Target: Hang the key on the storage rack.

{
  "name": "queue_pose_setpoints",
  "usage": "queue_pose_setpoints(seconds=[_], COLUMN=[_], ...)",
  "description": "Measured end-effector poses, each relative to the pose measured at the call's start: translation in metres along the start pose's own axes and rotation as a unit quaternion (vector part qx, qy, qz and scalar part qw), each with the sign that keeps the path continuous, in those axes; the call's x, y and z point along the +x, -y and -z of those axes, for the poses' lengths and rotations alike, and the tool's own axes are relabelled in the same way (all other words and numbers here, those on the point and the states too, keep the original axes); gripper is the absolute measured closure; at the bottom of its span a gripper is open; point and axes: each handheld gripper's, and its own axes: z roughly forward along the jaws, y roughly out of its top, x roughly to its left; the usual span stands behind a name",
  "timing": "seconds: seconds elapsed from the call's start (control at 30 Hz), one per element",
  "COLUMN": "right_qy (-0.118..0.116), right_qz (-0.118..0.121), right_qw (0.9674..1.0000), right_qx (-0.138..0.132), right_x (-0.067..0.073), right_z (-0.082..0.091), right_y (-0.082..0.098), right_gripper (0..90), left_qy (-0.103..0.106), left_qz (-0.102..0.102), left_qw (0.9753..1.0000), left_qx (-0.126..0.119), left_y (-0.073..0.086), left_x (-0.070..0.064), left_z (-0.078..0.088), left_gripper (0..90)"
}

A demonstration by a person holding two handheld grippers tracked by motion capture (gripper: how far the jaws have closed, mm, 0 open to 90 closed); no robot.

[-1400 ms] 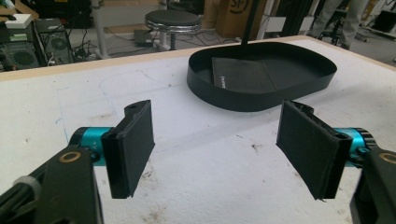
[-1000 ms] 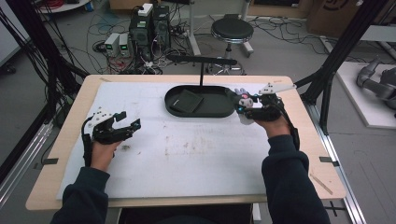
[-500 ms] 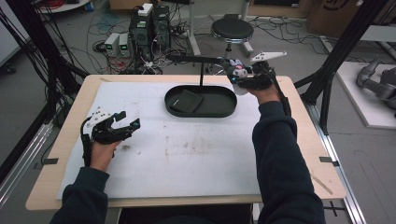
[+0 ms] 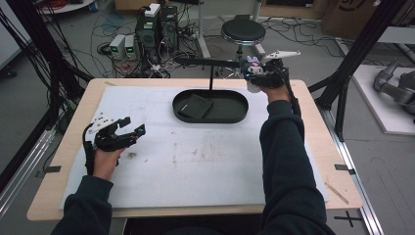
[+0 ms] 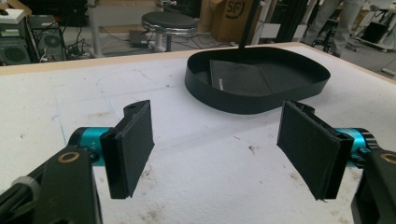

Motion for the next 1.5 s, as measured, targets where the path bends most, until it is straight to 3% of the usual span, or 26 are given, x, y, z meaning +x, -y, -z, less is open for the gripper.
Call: queue_pose_setpoints(seconds=[0.07,0.13,0.3,0.43,0.6,0.77,0.87,0.93,1.0,1.03,1.1,1.17,1.23,1.3,1.5], right_qy=[0.018,0.023,0.01,0.0,0.003,0.003,-0.013,-0.047,-0.057,-0.064,-0.073,-0.075,-0.071,-0.068,-0.047], right_qz=[0.016,0.016,0.03,0.039,0.031,0.04,0.019,0.006,0.011,0.003,-0.009,-0.005,-0.001,0.005,0.01], right_qw=[0.9993,0.9984,0.9954,0.9942,0.9949,0.993,0.9913,0.9898,0.9924,0.9934,0.9921,0.9946,0.9944,0.9965,0.9985], right_qx=[0.03,0.05,0.091,0.1,0.096,0.111,0.129,0.134,0.109,0.095,0.102,0.071,0.078,0.047,0.025], right_x=[0.0,0.0,0.006,0.021,0.031,0.034,0.033,0.032,0.033,0.032,0.028,0.027,0.025,0.024,0.027], right_z=[-0.003,-0.006,-0.024,-0.041,-0.054,-0.054,-0.053,-0.049,-0.039,-0.033,-0.023,-0.008,0.005,0.021,0.054], right_y=[0.003,0.01,0.03,0.033,0.034,0.036,0.039,0.042,0.047,0.051,0.055,0.063,0.067,0.075,0.11], right_gripper=[37.3,37.3,37.6,37.8,37.0,27.5,19.6,19.7,20.0,20.0,20.0,22.2,22.3,24.6,23.3], left_qy=[0.0,0.0,0.0,0.0,0.003,0.005,0.005,0.006,0.005,0.004,0.005,0.005,0.004,0.003,0.004], left_qz=[-0.001,-0.001,-0.002,-0.001,0.002,0.002,0.005,0.007,0.007,0.007,0.007,0.009,0.009,0.01,0.007], left_qw=[1.0,1.0,1.0,1.0,1.0,1.0,1.0,1.0,1.0,1.0,1.0,0.9999,0.9999,0.9999,1.0], left_qx=[0.0,0.001,0.003,0.003,0.001,0.003,0.001,-0.001,-0.001,-0.001,-0.001,-0.004,-0.004,-0.004,-0.003], left_y=[0.0,0.0,0.0,0.0,0.001,0.001,0.001,0.001,0.001,0.001,0.001,0.001,0.001,0.001,0.001], left_x=[0.0,0.0,0.0,0.0,0.0,0.0,0.0,0.0,0.0,0.001,0.001,0.001,0.001,0.001,0.0], left_z=[0.0,0.0,0.0,0.0,-0.001,-0.003,-0.003,-0.002,-0.002,-0.003,-0.003,-0.003,-0.004,-0.004,-0.003], left_gripper=[26.7,26.7,26.6,26.7,26.7,26.7,26.7,26.7,26.7,26.7,26.6,26.6,26.6,26.7,26.6])
